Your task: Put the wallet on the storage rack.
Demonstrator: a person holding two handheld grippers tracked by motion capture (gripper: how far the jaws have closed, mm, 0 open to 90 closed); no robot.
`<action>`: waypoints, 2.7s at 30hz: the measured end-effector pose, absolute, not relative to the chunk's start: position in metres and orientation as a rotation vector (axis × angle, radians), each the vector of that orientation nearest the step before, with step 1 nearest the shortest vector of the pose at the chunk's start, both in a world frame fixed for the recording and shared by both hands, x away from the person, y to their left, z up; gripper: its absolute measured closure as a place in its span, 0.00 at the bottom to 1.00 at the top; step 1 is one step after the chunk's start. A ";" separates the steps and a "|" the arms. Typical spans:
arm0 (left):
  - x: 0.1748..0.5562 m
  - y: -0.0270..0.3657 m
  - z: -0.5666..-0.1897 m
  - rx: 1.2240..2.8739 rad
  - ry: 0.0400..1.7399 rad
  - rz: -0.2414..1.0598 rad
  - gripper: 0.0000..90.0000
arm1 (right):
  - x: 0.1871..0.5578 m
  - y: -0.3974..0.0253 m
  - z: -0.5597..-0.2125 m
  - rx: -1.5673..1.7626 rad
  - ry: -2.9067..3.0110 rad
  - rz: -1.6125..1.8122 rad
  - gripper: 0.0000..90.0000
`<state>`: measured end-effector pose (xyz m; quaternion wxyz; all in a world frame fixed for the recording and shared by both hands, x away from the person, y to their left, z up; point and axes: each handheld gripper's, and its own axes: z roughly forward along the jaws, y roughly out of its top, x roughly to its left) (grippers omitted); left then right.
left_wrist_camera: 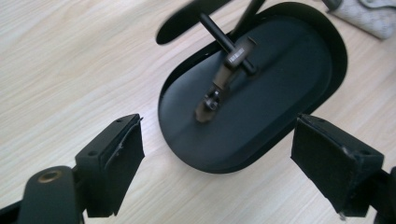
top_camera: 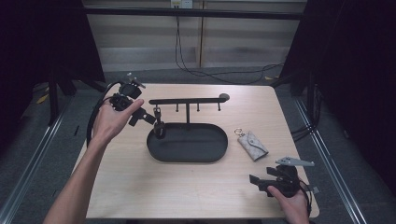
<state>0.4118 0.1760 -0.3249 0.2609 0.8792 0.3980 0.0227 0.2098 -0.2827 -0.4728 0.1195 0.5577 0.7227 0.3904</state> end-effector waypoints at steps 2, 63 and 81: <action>0.409 0.179 -0.328 2.372 1.051 0.062 0.19 | 0.210 -0.283 -0.473 1.632 2.112 1.142 0.16; 0.264 0.243 -0.438 2.043 1.002 0.152 0.19 | 0.214 -0.285 -0.464 1.632 2.120 1.217 0.24; 0.251 0.252 -0.460 2.031 0.997 0.138 0.20 | 0.239 -0.295 -0.443 1.632 2.101 1.191 0.21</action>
